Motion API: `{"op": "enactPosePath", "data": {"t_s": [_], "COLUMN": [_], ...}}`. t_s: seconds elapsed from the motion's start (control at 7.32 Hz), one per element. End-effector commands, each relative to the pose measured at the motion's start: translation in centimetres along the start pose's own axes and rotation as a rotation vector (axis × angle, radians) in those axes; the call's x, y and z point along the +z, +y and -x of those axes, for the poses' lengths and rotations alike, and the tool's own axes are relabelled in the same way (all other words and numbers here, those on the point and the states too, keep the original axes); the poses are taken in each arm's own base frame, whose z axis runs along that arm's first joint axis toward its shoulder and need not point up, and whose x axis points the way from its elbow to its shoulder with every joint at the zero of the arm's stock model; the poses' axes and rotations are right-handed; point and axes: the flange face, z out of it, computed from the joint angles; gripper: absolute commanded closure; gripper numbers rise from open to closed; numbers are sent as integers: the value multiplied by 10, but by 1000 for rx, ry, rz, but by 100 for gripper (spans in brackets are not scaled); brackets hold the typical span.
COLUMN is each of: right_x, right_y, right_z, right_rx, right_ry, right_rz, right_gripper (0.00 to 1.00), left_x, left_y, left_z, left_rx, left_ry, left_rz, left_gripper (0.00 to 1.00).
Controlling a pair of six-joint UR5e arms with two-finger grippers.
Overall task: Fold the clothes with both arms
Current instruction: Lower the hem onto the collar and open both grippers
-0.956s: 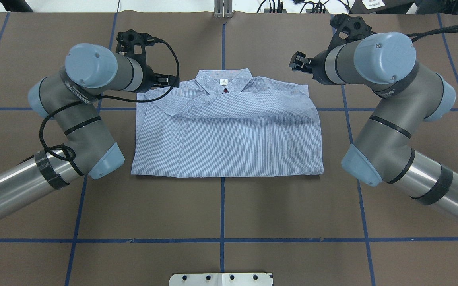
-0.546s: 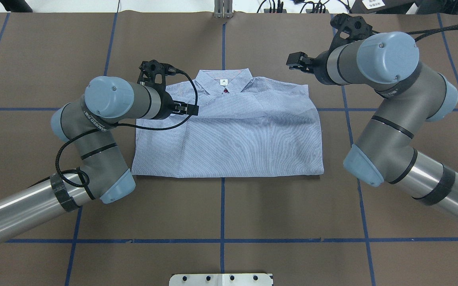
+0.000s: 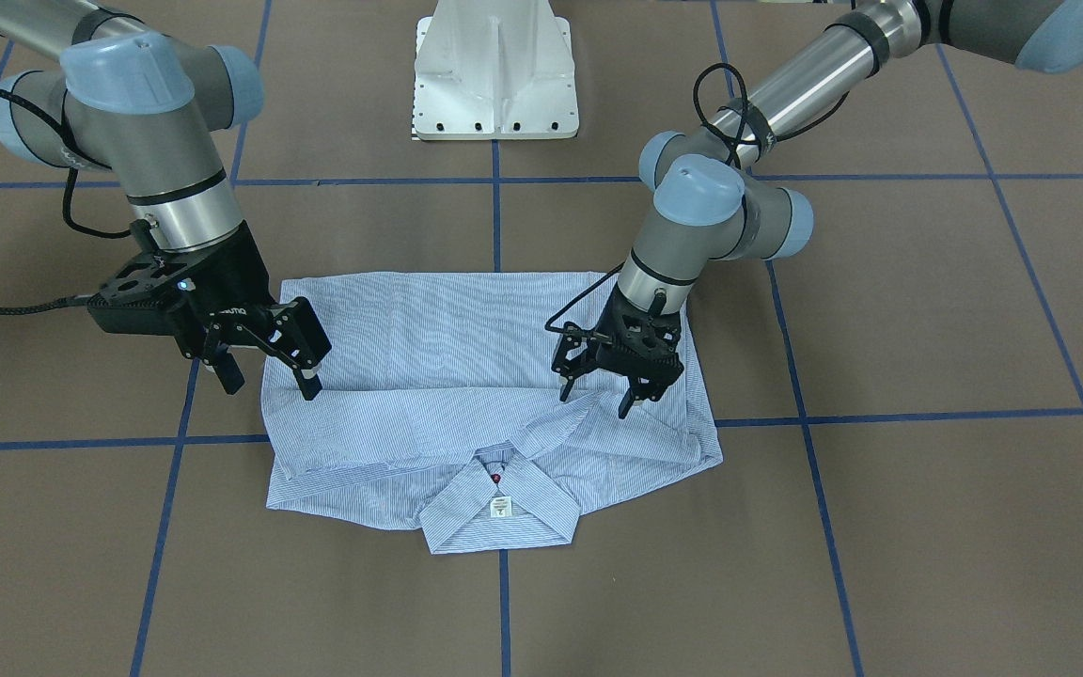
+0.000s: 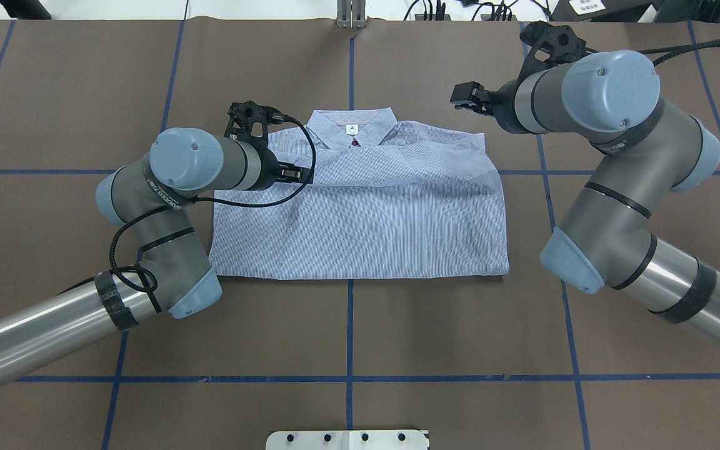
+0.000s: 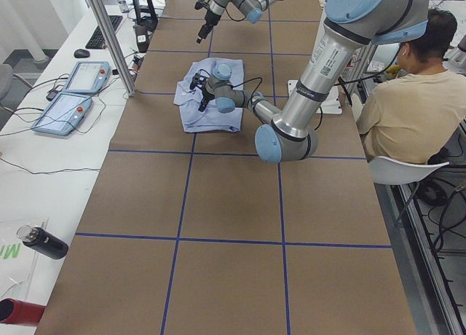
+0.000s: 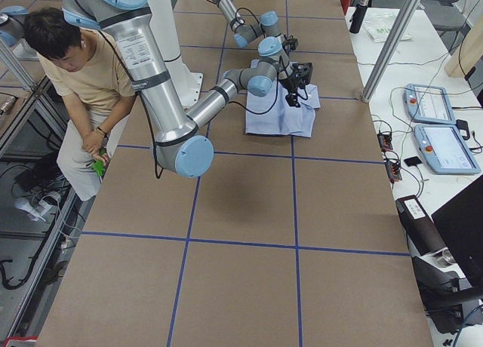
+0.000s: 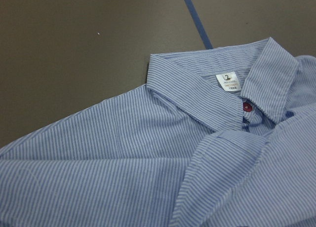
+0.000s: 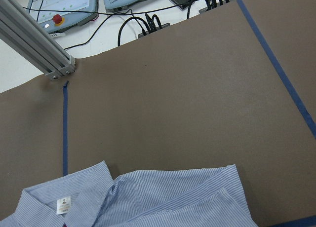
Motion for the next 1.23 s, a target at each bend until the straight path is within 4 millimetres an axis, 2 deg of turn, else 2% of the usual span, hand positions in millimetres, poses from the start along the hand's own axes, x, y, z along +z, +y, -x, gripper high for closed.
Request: {"op": "enactPosePath", "data": {"t_s": [0.0,0.14,0.41,0.55,0.68,0.82,0.96,1.09], "right_x": [1,1,1,1,2,2,2,3], "right_y": [0,0,0,0,0,1,1,2], "right_z": [-1,-1,-1,-2,-2,-3,-3,-4], "right_rx": [0,0,2,2,2,1,1,2], "right_ry": [2,2,1,3,4,6,6,7], "right_rz": [-2,-2,-6,-5,-5,-4,-3,-3], "right_gripper": [0,0,0,0,0,0,0,0], "left_x": [1,-1,-3,-3,-1,13,30,34], "left_y": [-6,-7,-12,-24,-41,-69,-94,-106], "left_z": [-10,-13,-19,-25,-30,-45,-43,-30], "left_rx": [1,0,8,6,-2,-18,-30,-38], "left_ry": [12,18,24,16,11,-9,-53,-79], "left_rz": [-8,-10,-15,-22,-35,-43,-41,-48], "left_gripper": [83,100,100,100,100,100,100,100]}}
